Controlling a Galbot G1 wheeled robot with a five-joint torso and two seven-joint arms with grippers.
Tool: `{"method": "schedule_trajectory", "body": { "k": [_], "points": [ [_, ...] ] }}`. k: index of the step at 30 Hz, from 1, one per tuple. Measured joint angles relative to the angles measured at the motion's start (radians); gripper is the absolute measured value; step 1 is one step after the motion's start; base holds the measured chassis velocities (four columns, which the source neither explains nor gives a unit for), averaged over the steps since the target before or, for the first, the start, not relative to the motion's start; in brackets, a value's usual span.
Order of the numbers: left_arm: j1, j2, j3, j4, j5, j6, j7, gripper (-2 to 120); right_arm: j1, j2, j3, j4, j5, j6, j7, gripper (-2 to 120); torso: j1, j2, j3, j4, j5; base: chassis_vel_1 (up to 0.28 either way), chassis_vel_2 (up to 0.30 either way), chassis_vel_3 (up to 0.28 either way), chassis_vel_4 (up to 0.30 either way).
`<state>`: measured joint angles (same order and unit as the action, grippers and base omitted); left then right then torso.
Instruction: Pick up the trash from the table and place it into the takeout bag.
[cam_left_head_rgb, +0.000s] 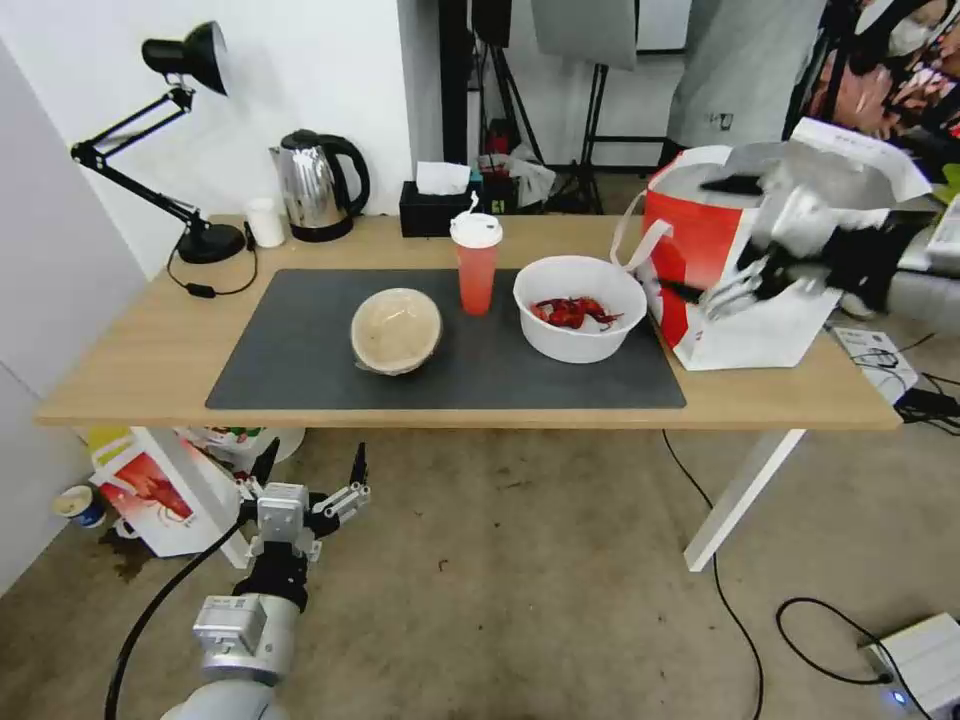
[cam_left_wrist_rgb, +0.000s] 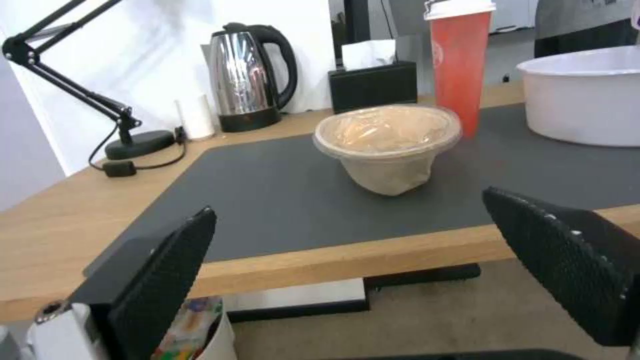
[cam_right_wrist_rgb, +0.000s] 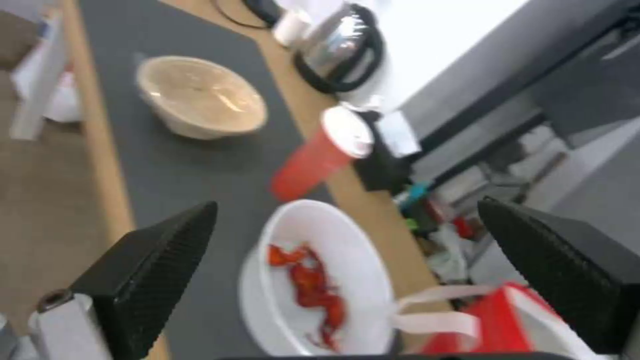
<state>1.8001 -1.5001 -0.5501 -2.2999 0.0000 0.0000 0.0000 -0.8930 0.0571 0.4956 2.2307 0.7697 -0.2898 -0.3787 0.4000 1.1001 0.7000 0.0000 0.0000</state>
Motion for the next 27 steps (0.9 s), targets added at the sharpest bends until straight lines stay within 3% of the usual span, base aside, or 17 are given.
{"method": "schedule_trajectory", "body": {
  "k": [12,27],
  "points": [
    [0.000,0.000,0.000,0.000,0.000,0.000,0.000,100,0.002,0.074,-0.096,0.027,-0.047,0.008,-0.065,100,0.000,0.000,0.000,0.0000,0.0000,0.000,0.000,0.000,0.000],
    [0.000,0.000,0.000,0.000,0.000,0.000,0.000,100,0.038,0.096,-0.184,0.002,-0.032,-0.022,-0.119,100,0.000,0.000,0.000,-0.0001,-0.0001,0.000,0.000,0.000,0.000]
  ]
}}
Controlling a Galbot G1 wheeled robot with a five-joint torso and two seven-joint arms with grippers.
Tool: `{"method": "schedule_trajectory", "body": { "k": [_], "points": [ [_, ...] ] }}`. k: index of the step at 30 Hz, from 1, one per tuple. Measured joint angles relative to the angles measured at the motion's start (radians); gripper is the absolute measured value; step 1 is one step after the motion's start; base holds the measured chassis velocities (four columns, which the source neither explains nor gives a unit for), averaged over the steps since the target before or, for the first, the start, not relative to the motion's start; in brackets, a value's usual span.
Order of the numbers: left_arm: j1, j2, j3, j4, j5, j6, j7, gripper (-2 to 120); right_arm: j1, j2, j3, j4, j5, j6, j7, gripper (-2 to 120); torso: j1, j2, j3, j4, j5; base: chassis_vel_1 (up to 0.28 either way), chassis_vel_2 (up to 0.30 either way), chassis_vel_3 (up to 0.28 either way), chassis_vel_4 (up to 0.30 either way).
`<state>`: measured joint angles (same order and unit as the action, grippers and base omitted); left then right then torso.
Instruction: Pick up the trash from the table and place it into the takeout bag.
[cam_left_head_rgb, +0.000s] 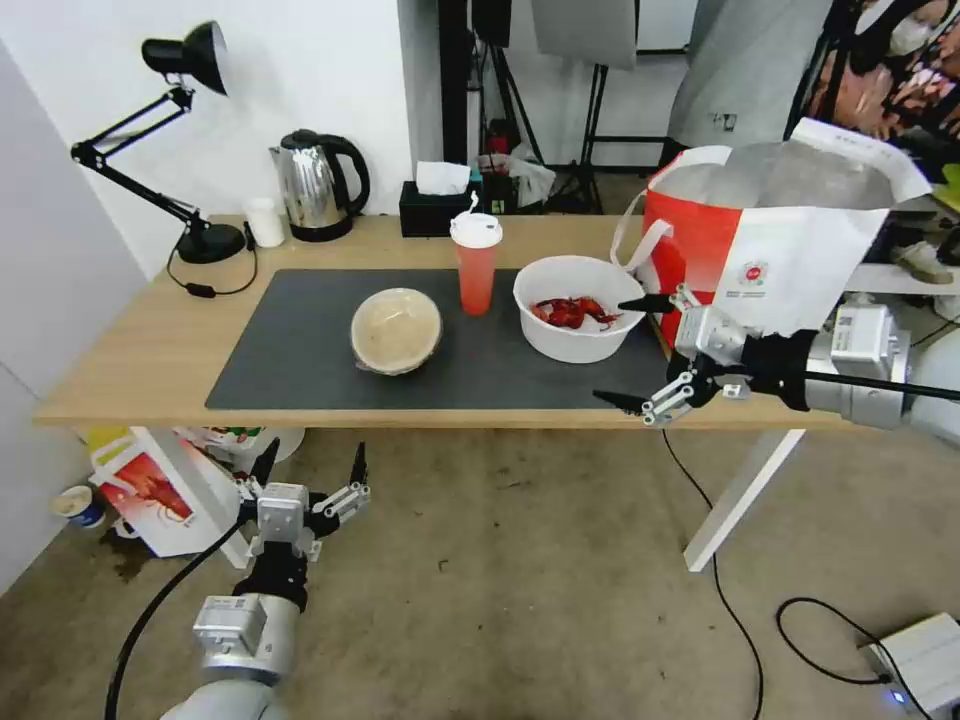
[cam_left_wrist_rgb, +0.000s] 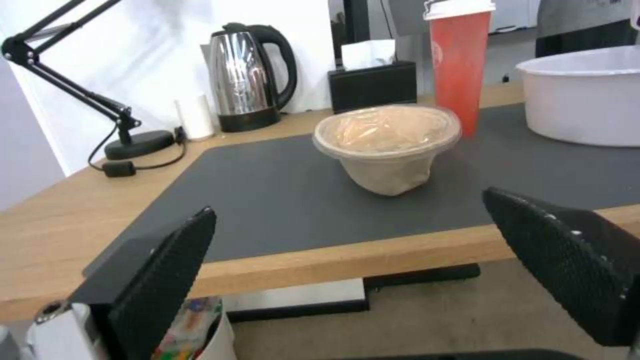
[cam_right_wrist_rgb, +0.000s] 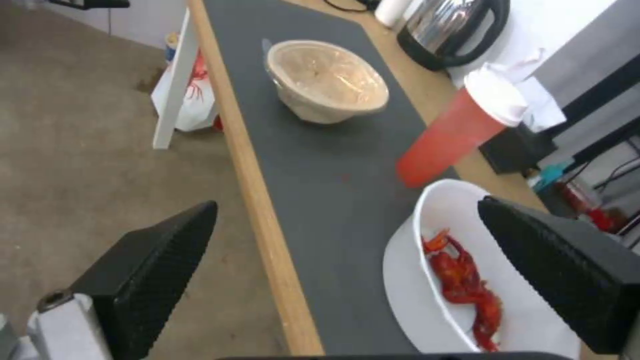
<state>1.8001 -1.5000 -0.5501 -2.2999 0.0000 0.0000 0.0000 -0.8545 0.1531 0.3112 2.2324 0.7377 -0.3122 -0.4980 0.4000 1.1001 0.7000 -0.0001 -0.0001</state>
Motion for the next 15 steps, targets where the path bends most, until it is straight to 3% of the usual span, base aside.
{"method": "schedule_trajectory", "body": {
  "k": [6,8,10,12,15],
  "points": [
    [0.000,0.000,0.000,0.000,0.000,0.000,0.000,100,0.075,0.025,-0.084,-0.029,0.004,-0.009,-0.006,100,0.000,0.000,0.000,-0.0002,0.0001,0.000,0.000,0.000,0.000],
    [0.000,0.000,0.000,0.000,0.000,0.000,0.000,100,0.164,0.057,-0.183,-0.047,0.003,-0.018,-0.004,100,0.000,0.000,0.000,-0.0004,-0.0005,0.000,0.000,0.000,0.000],
    [0.000,0.000,0.000,0.000,0.000,0.000,0.000,100,0.185,0.065,-0.208,-0.051,0.003,-0.020,-0.004,100,0.000,0.000,0.000,-0.0005,-0.0004,0.000,0.000,0.000,0.000],
    [0.000,0.000,0.000,0.000,0.000,0.000,0.000,100,0.352,0.123,-0.367,-0.091,-0.007,-0.043,0.002,100,0.000,0.000,0.000,0.0003,0.0009,0.000,0.000,0.000,0.000],
    [0.000,0.000,0.000,0.000,0.000,0.000,0.000,100,0.463,0.153,-0.465,-0.123,-0.014,-0.058,0.003,100,0.000,0.000,0.000,0.0009,-0.0001,0.000,0.000,0.000,0.000]
  ]
}}
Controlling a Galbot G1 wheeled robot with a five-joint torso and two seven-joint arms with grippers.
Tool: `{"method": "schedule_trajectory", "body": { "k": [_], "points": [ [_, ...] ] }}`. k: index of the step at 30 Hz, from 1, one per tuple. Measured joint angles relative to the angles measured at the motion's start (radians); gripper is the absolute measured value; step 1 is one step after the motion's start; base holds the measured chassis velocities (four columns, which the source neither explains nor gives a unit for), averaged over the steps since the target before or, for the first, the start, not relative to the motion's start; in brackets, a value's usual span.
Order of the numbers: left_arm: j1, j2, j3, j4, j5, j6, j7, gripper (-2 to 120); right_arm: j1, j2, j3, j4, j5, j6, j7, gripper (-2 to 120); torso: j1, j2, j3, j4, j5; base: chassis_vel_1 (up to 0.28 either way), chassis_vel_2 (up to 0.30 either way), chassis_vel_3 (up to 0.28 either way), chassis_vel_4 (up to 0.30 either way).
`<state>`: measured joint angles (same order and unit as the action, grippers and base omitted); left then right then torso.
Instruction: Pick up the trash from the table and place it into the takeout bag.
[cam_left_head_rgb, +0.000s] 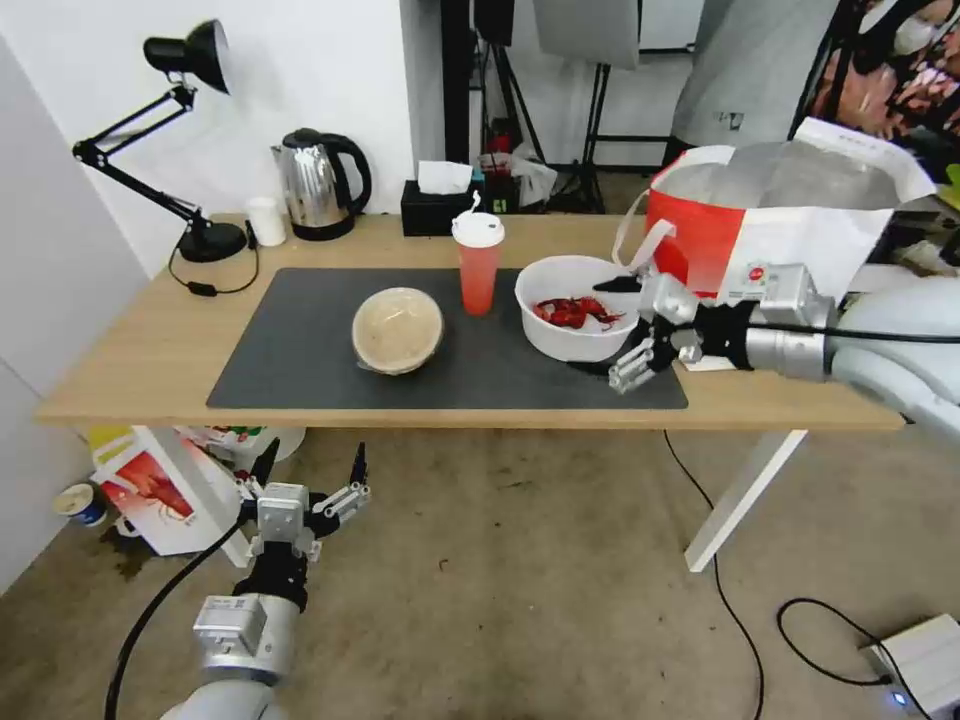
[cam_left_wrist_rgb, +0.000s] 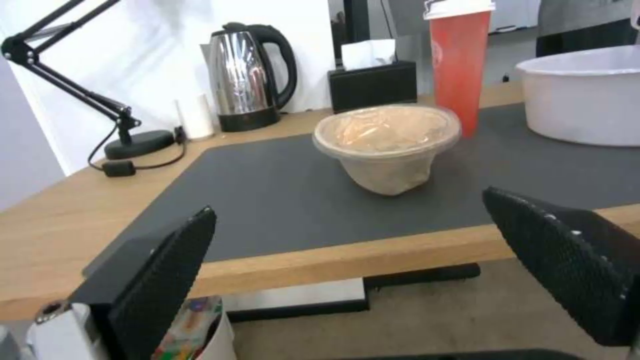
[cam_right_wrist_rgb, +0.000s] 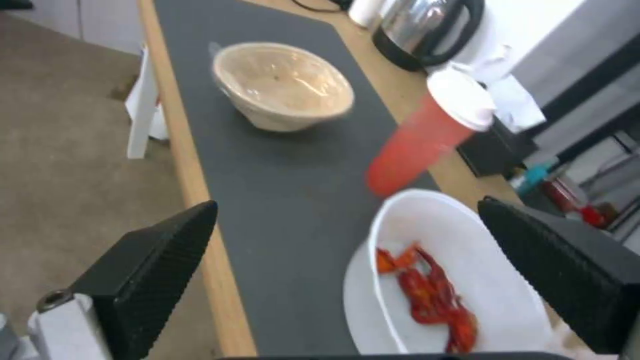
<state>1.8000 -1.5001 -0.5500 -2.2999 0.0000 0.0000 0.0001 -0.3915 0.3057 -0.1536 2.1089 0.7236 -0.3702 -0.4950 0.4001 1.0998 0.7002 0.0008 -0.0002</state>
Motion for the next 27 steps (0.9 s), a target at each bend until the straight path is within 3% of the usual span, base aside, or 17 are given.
{"method": "schedule_trajectory", "body": {
  "k": [5,9,15,27],
  "points": [
    [0.000,0.000,0.000,0.000,0.000,0.000,0.000,100,0.092,-0.012,-0.053,-0.050,-0.003,-0.002,-0.014,100,0.000,0.000,0.000,-0.0013,0.0000,0.000,0.000,0.000,0.000],
    [0.000,0.000,0.000,0.000,0.000,0.000,0.000,100,0.099,-0.011,-0.042,-0.081,-0.006,-0.002,-0.027,100,0.000,0.000,0.000,-0.0010,0.0003,0.000,0.000,0.000,0.000],
    [0.000,0.000,0.000,0.000,0.000,0.000,0.000,100,0.223,0.015,-0.129,-0.153,-0.012,-0.015,-0.048,100,0.000,0.000,0.000,-0.0008,0.0001,0.000,0.000,0.000,0.000],
    [0.000,0.000,0.000,0.000,0.000,0.000,0.000,100,0.298,0.050,-0.232,-0.228,-0.006,-0.034,-0.082,100,0.000,0.000,0.000,-0.0007,0.0001,0.000,0.000,0.000,0.000]
  ]
}}
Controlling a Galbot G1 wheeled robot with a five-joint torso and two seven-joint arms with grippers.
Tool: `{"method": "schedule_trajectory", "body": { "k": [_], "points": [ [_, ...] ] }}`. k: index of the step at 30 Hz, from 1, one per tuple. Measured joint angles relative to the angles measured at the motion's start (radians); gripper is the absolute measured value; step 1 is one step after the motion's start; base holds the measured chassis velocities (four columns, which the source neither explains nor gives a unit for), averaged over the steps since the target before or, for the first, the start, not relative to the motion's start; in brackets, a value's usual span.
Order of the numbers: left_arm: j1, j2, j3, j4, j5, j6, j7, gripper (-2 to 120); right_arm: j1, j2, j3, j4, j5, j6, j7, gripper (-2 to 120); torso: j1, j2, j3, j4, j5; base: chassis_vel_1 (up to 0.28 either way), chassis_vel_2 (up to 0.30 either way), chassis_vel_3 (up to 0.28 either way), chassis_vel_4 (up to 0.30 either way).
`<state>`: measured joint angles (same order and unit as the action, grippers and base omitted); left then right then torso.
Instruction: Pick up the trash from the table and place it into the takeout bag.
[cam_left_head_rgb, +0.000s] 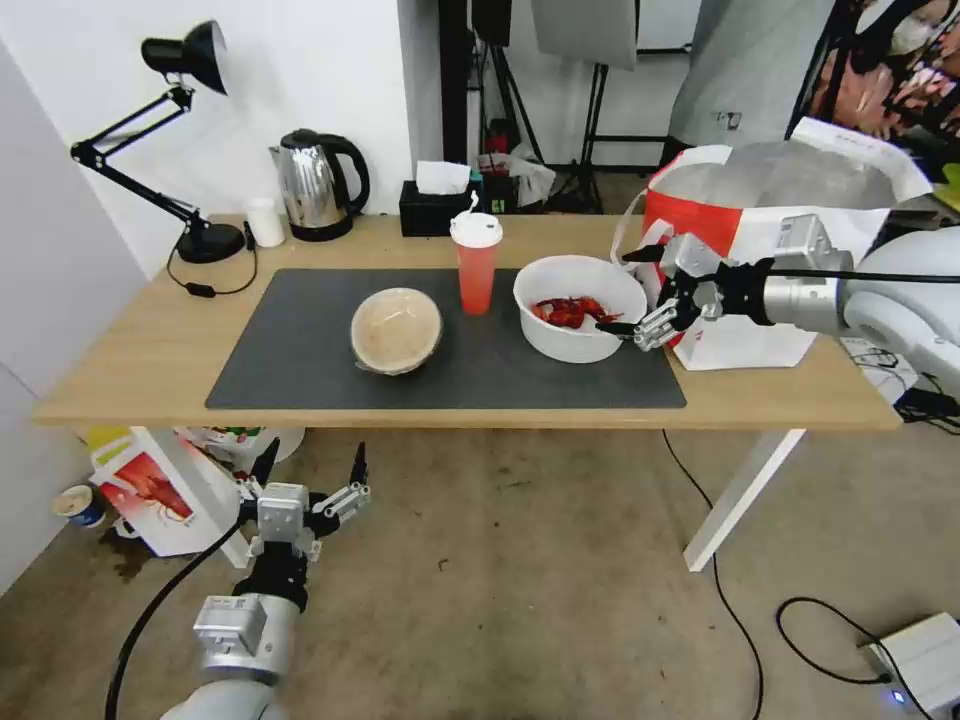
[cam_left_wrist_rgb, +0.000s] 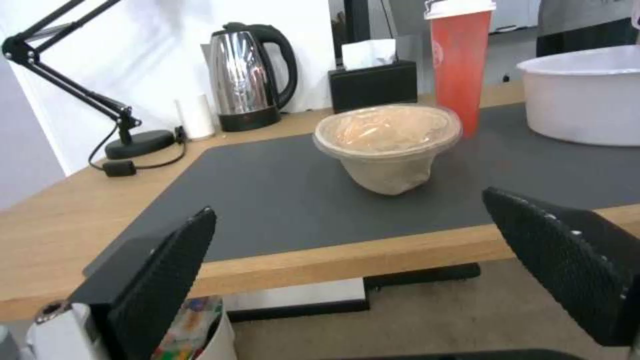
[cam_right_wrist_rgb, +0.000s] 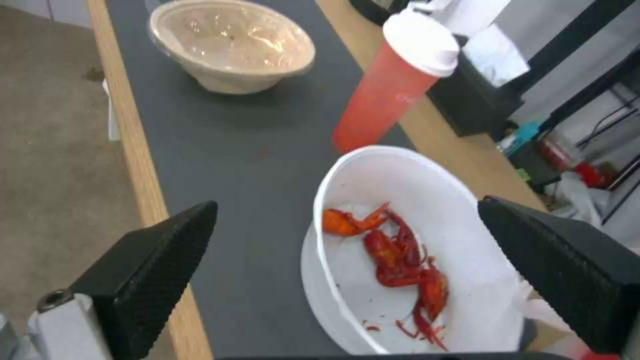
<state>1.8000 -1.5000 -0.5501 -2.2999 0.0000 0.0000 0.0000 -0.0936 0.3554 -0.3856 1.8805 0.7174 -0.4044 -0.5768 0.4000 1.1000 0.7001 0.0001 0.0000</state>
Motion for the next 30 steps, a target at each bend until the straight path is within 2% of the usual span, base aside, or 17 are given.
{"method": "schedule_trajectory", "body": {
  "k": [19,30],
  "points": [
    [0.000,0.000,0.000,0.000,0.000,0.000,0.000,100,0.057,0.036,-0.114,-0.015,0.056,-0.025,-0.025,100,0.000,0.000,0.000,-0.0001,-0.0001,0.000,0.000,0.000,0.000],
    [0.000,0.000,0.000,0.000,0.000,0.000,0.000,100,0.166,0.096,-0.231,-0.110,0.046,-0.031,-0.043,100,0.000,0.000,0.000,-0.0001,0.0002,0.000,0.000,0.000,0.000]
  ]
}}
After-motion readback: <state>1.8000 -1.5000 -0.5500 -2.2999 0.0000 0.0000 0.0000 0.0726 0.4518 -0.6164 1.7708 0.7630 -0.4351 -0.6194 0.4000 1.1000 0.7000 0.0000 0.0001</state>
